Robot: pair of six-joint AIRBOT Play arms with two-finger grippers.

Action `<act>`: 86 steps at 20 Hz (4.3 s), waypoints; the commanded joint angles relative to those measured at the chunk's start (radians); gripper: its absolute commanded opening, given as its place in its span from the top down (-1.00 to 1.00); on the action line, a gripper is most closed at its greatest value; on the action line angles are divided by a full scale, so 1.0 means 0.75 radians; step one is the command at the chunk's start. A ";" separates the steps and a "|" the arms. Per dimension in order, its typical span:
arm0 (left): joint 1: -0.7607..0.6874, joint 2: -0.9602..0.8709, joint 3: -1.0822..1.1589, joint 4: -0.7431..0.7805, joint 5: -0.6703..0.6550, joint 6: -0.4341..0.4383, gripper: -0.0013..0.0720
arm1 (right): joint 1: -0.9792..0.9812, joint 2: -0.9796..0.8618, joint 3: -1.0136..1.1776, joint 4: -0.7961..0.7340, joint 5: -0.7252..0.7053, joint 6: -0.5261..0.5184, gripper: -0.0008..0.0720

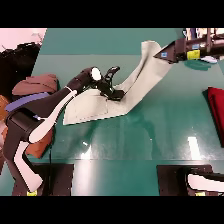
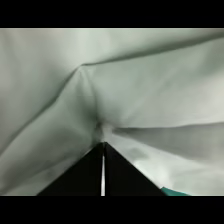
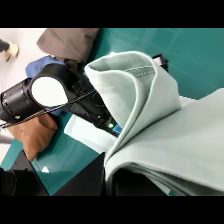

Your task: Fold the shirts.

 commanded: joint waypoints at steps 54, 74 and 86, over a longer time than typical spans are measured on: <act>0.801 0.860 0.108 0.199 -0.462 0.011 0.91 | -0.096 -0.333 0.070 -0.688 -0.216 0.312 0.93; 0.801 0.860 0.107 0.186 -0.459 -0.035 0.91 | -1.176 -0.198 0.263 -0.480 -0.217 0.387 0.93; 0.801 0.860 0.107 0.186 -0.459 0.004 0.91 | -1.328 -0.141 0.342 -0.819 0.211 0.382 0.93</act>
